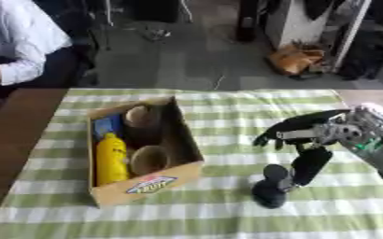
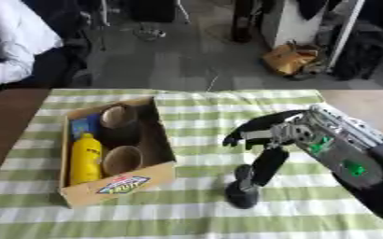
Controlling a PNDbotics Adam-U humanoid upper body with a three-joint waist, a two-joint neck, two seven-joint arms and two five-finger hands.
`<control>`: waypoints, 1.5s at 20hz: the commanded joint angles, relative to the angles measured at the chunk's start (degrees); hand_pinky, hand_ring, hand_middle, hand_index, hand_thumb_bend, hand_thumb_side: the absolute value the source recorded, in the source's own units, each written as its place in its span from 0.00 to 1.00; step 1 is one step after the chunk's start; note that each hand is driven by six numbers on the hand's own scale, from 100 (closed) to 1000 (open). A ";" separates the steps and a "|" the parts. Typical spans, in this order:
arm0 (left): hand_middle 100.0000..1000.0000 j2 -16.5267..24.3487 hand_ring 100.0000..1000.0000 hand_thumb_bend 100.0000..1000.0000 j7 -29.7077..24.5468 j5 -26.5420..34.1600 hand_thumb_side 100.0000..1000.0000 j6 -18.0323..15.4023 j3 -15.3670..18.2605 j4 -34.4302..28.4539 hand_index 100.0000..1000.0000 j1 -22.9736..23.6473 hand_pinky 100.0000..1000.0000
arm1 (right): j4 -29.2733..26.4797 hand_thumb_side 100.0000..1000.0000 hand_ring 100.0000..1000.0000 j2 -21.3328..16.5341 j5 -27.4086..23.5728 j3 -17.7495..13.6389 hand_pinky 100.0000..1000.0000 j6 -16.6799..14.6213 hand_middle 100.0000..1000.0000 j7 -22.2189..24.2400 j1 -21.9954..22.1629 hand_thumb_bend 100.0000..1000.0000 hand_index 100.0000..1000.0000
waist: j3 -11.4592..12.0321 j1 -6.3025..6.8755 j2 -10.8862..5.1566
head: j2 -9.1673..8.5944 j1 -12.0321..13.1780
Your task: Pick up objects on the table and place them in the box.
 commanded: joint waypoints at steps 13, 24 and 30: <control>0.95 0.83 0.96 0.00 0.26 0.10 1.00 0.27 0.71 -0.77 1.00 -0.74 0.88 | 5.96 0.42 0.79 0.72 0.22 0.26 0.49 -3.77 0.91 0.26 -1.21 0.42 0.87 | 0.12 0.27 -0.54 | 0.52 -0.14; 0.95 0.74 0.96 0.00 0.74 0.03 1.00 0.42 0.85 -0.77 1.00 -0.75 0.88 | 6.53 0.41 0.69 0.93 -1.23 0.65 0.44 -3.20 0.83 0.26 -0.97 0.38 0.81 | 0.14 0.32 -0.59 | 0.37 -0.21; 0.94 0.72 0.96 0.00 1.07 -0.08 1.00 0.51 1.01 -0.77 1.00 -0.87 0.88 | 7.19 0.40 0.66 1.09 -2.01 0.80 0.41 -2.91 0.74 0.26 -1.00 0.35 0.76 | 0.25 0.33 -0.56 | 0.44 -0.17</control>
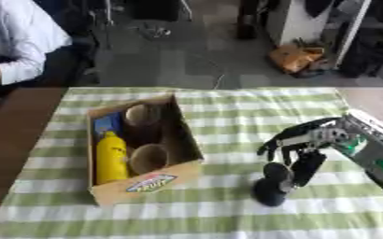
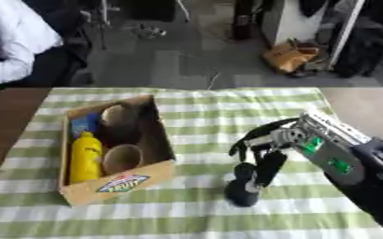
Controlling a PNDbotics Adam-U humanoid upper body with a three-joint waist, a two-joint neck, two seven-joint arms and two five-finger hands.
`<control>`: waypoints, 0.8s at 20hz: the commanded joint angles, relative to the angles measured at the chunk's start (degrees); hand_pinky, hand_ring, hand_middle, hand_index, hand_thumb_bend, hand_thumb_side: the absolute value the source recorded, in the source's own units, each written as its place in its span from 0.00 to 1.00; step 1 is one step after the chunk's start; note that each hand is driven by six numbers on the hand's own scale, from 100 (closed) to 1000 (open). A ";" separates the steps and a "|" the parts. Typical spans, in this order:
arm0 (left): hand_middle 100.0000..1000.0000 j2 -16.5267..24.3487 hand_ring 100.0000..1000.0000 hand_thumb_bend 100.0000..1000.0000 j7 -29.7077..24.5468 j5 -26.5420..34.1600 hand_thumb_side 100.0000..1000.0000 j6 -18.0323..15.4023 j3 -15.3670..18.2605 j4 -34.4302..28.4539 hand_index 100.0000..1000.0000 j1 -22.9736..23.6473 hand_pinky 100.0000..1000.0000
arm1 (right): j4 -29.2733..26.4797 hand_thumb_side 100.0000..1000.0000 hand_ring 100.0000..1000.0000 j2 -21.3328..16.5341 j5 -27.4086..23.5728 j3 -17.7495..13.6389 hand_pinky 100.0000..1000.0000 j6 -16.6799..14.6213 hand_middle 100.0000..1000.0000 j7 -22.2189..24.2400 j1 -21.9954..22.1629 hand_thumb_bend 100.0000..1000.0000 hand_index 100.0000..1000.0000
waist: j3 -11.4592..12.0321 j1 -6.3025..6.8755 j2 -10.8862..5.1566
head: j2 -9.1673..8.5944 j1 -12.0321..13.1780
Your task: Pick up objects on the table and place them in the box.
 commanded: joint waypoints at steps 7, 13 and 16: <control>0.94 0.72 0.96 0.00 0.71 -0.23 1.00 0.15 0.78 -0.77 1.00 -0.95 0.88 | -0.16 0.37 0.58 -0.83 -0.71 -1.11 0.32 0.75 0.70 -0.09 -1.38 0.29 0.66 | 0.01 0.02 -0.64 | 0.28 0.13; 0.94 0.71 0.96 0.00 0.85 -0.23 0.99 0.26 0.81 -0.77 1.00 -0.93 0.88 | -0.34 0.34 0.68 -1.32 1.23 -0.73 0.40 0.75 0.82 -0.09 -1.45 0.36 0.67 | -0.02 -0.11 -0.61 | 0.39 0.22; 0.94 0.72 0.96 0.00 0.93 -0.25 1.00 0.29 0.86 -0.77 1.00 -0.94 0.88 | -0.53 0.35 0.68 -1.76 2.07 -0.33 0.40 -0.23 0.81 -0.09 -0.97 0.37 0.65 | -0.09 -0.15 -0.62 | 0.45 0.30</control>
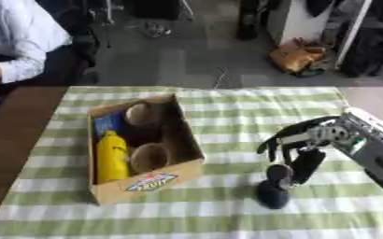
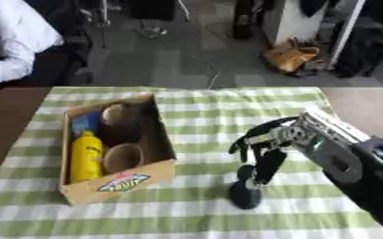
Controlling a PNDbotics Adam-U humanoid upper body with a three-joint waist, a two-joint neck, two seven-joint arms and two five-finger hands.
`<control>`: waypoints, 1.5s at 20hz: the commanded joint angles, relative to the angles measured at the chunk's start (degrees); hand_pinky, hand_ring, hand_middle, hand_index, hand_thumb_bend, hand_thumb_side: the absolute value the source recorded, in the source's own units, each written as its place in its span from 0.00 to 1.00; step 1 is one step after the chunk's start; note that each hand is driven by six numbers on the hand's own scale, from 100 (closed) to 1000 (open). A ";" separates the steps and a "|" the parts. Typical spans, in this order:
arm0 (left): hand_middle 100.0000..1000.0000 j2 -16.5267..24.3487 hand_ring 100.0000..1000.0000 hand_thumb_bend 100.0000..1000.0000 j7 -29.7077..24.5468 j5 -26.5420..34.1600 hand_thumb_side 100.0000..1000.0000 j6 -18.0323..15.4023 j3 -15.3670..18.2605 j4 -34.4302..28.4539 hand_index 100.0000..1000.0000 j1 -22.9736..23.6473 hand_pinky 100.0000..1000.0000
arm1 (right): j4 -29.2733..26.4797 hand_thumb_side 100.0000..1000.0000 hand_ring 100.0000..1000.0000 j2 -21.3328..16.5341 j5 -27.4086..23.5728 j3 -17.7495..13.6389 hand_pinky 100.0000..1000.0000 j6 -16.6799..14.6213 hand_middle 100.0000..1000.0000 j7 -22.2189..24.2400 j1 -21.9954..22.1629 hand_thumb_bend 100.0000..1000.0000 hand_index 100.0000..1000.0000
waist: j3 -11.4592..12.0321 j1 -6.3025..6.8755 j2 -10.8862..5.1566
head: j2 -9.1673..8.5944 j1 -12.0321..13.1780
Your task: Pick up objects on the table and place them in the box.
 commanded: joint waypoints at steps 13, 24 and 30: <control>0.94 0.65 0.96 0.00 0.63 -0.19 0.99 0.03 0.82 -0.77 1.00 -1.01 0.88 | 1.50 0.36 0.77 -1.95 1.18 1.44 0.51 -3.39 0.86 0.04 0.70 0.45 0.76 | -0.17 0.35 -0.53 | 0.35 0.27; 0.94 0.42 0.96 0.00 0.60 -0.15 0.99 0.17 0.79 -0.77 1.00 -0.82 0.88 | 2.66 0.36 0.70 -0.68 0.54 1.10 0.45 -1.77 0.77 0.04 0.48 0.31 0.72 | 0.22 0.58 -0.37 | 0.18 0.11; 0.94 0.39 0.96 0.00 0.59 -0.13 0.99 0.21 0.77 -0.77 1.00 -0.87 0.88 | 2.58 0.40 0.60 -0.41 0.67 0.24 0.38 -0.74 0.68 0.04 0.21 0.16 0.68 | 0.26 0.63 -0.37 | 0.20 0.09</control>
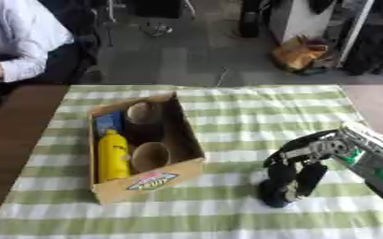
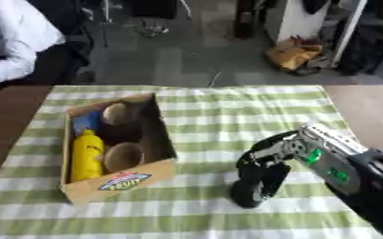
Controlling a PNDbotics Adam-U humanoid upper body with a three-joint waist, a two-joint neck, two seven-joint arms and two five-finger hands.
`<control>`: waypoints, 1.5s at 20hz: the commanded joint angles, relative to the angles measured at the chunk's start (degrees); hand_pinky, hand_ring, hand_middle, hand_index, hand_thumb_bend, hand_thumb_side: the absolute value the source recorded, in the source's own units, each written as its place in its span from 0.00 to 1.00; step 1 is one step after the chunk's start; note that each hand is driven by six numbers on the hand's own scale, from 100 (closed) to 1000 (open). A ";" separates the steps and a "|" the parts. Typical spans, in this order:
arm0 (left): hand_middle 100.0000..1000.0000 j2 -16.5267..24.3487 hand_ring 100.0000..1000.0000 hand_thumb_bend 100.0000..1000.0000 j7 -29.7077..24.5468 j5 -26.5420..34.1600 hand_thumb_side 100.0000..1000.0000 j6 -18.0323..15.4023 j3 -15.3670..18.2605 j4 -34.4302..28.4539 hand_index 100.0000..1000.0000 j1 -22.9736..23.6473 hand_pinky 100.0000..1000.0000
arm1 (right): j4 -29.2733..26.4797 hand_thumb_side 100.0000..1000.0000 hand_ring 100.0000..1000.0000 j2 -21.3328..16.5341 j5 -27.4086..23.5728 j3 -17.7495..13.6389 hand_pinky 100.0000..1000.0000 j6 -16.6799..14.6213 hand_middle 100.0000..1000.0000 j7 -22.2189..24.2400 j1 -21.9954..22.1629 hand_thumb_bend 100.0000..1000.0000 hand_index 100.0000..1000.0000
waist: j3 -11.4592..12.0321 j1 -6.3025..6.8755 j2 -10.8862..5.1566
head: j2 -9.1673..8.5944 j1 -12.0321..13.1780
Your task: Pick up objects on the table and place them in the box.
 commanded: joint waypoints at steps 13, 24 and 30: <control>0.94 0.92 0.96 0.00 0.08 -0.19 0.98 0.17 0.56 -0.77 1.00 -1.04 0.89 | -1.12 0.40 0.47 -0.71 0.27 -2.57 0.26 2.21 0.49 -0.10 -2.29 0.00 0.56 | -0.12 -0.13 -0.88 | 0.06 0.08; 0.94 0.95 0.96 0.00 0.37 -0.30 0.98 0.05 0.72 -0.77 1.00 -1.11 0.89 | 0.02 0.25 0.34 -0.26 0.77 -3.73 0.04 4.39 0.37 -0.10 -2.82 0.00 0.40 | 0.06 -0.24 -0.91 | 0.08 0.05; 0.94 0.92 0.96 0.00 0.32 -0.26 0.98 0.08 0.68 -0.77 1.00 -1.03 0.89 | -1.36 0.25 0.31 -0.14 0.81 -4.41 0.00 5.50 0.34 -0.10 -3.30 0.00 0.41 | -0.07 -0.24 -0.98 | 0.07 0.13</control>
